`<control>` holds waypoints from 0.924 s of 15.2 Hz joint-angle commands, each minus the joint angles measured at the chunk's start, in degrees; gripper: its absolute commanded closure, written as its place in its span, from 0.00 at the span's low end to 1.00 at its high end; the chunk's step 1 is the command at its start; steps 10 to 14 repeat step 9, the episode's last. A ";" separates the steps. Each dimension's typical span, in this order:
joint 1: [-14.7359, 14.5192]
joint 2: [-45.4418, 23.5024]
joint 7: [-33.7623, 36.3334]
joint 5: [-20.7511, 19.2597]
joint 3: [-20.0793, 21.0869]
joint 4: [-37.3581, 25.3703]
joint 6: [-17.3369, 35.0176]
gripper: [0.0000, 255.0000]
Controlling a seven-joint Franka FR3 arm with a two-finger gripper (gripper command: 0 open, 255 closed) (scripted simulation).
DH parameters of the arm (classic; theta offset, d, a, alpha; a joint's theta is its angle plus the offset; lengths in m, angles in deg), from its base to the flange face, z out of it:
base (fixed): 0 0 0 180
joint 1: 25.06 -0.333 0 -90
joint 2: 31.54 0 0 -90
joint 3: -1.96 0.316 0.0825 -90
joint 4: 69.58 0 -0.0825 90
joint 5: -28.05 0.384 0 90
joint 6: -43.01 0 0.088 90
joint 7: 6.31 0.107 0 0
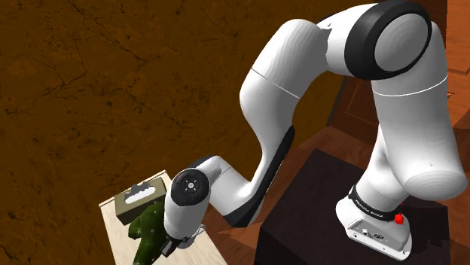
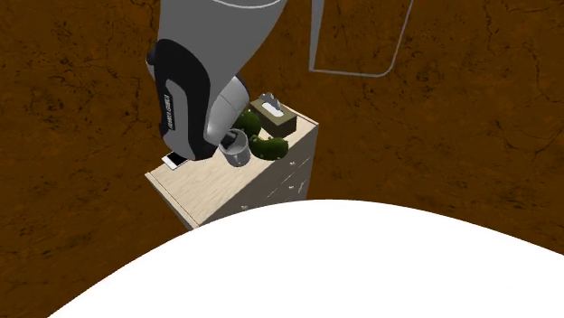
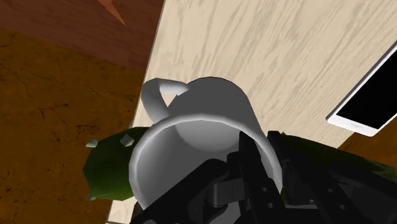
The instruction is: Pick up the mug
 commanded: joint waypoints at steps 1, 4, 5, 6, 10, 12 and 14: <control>1.08 1.40 -1.63 1.73 1.24 0.47 -0.70 1.00; 2.50 3.35 -3.80 4.28 3.06 1.12 -1.81 1.00; 2.97 4.00 -4.53 5.15 3.67 1.31 -2.18 1.00; 3.44 4.64 -5.26 6.03 4.27 1.49 -2.56 1.00; 3.97 5.38 -6.10 7.04 4.97 1.68 -3.00 1.00; 3.97 5.38 -6.10 7.04 4.97 1.68 -3.00 1.00; 3.97 5.38 -6.10 7.04 4.97 1.68 -3.00 1.00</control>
